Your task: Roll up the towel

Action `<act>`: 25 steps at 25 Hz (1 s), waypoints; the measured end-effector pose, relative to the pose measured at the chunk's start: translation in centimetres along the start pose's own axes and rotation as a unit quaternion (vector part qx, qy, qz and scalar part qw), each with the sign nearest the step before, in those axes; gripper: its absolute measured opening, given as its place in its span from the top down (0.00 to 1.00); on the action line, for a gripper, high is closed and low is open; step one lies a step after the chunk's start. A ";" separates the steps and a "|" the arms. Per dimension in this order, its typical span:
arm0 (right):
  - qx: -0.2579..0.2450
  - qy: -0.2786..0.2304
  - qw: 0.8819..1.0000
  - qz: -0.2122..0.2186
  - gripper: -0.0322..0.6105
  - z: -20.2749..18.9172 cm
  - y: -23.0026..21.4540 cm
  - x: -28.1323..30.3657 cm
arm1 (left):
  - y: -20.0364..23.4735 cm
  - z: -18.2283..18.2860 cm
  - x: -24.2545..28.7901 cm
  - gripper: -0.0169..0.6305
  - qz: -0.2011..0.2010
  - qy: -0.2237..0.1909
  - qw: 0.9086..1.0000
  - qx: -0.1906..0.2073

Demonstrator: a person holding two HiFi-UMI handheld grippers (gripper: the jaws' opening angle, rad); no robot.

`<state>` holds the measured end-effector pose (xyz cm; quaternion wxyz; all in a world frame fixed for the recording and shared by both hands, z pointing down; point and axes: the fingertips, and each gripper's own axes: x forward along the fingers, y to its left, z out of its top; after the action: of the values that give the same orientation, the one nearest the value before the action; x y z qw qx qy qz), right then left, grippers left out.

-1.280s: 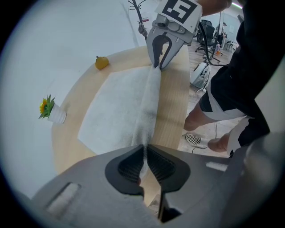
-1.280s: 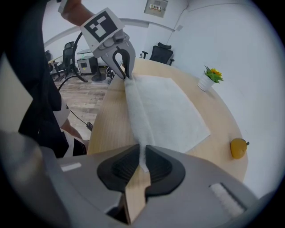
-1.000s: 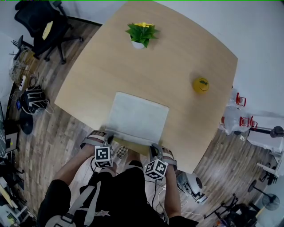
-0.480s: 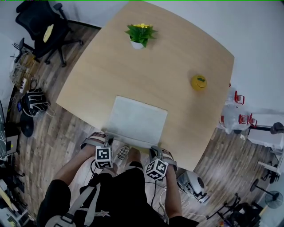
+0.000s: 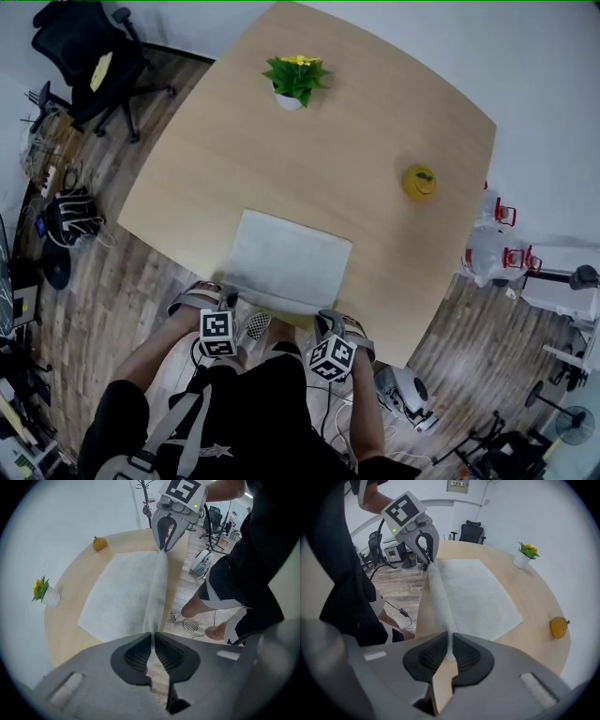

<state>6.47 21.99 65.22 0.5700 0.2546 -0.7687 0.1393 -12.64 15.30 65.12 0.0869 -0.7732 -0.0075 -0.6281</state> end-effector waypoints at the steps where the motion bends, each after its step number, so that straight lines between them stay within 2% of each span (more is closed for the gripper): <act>1: 0.000 0.000 1.000 0.001 0.89 0.1 -0.2 0.0 | 0.2 0.0 0.0 0.92 -0.001 0.000 1.000 -0.001; 14: 0.004 -0.002 1.000 0.000 0.89 0.7 -3.2 0.6 | 4.0 0.6 0.3 0.91 0.006 0.004 1.000 -0.003; 25: 0.016 -0.008 1.000 0.006 0.89 0.8 -4.2 1.5 | 5.1 0.6 1.7 0.91 0.001 0.009 1.000 0.003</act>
<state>7.82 17.75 66.09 0.5587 0.2602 -0.7724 0.1532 -11.06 10.21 65.96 0.0902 -0.7670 -0.0078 -0.6352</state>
